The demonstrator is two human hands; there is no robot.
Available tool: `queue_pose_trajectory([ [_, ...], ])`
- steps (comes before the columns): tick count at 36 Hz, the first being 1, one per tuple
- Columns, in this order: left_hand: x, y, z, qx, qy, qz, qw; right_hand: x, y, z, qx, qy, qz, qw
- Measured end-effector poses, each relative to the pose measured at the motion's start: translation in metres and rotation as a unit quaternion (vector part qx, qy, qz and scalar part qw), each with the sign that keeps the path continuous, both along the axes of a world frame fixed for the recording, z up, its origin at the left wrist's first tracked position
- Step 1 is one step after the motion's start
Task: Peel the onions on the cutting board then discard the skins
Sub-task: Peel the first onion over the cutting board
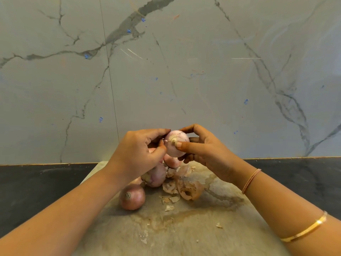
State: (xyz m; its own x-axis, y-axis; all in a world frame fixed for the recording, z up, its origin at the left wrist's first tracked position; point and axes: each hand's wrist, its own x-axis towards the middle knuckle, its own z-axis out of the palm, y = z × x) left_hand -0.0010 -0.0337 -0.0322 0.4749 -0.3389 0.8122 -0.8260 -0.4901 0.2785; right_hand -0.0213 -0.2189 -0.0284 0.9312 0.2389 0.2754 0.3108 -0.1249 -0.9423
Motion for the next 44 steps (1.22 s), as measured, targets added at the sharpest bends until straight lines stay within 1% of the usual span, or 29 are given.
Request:
queue_pose_trajectory([
  [3,-0.002,-0.0017,-0.0016,-0.007,0.021,-0.026,0.999,0.0004,-0.0017,0.0006,0.009,0.0,-0.006,1.0],
  [5,-0.0026,-0.0022,-0.0012,0.001,0.002,-0.027,1.0,0.0004,-0.0015,0.0006,0.005,-0.001,-0.005,1.0],
  [8,-0.0019,-0.0008,0.0005,-0.001,-0.016,-0.022,1.0,0.0004,-0.0002,0.0003,-0.015,-0.003,-0.004,1.0],
  [16,0.0019,0.0025,-0.0009,0.005,-0.016,-0.014,1.0,-0.0019,0.0027,-0.0007,-0.068,-0.028,-0.019,0.997],
  [20,0.0016,0.002,-0.0005,-0.001,-0.014,-0.011,1.0,-0.002,0.0034,-0.0004,-0.066,-0.041,-0.026,0.997],
  [29,0.0021,0.0011,-0.0007,0.01,-0.048,0.034,0.998,-0.0015,0.0049,-0.0009,-0.052,-0.043,-0.021,0.998],
  [32,0.0023,0.0016,-0.0013,-0.004,-0.049,0.027,0.998,-0.0013,0.0043,-0.0013,-0.039,-0.039,-0.018,0.998],
  [37,-0.0003,-0.0008,-0.0022,-0.03,-0.032,-0.021,0.999,0.0,0.0017,-0.0005,-0.021,-0.046,-0.028,0.998],
  [44,0.0001,-0.0018,-0.0032,-0.012,-0.041,0.004,0.999,-0.0004,0.0029,-0.001,-0.047,-0.064,-0.041,0.996],
])
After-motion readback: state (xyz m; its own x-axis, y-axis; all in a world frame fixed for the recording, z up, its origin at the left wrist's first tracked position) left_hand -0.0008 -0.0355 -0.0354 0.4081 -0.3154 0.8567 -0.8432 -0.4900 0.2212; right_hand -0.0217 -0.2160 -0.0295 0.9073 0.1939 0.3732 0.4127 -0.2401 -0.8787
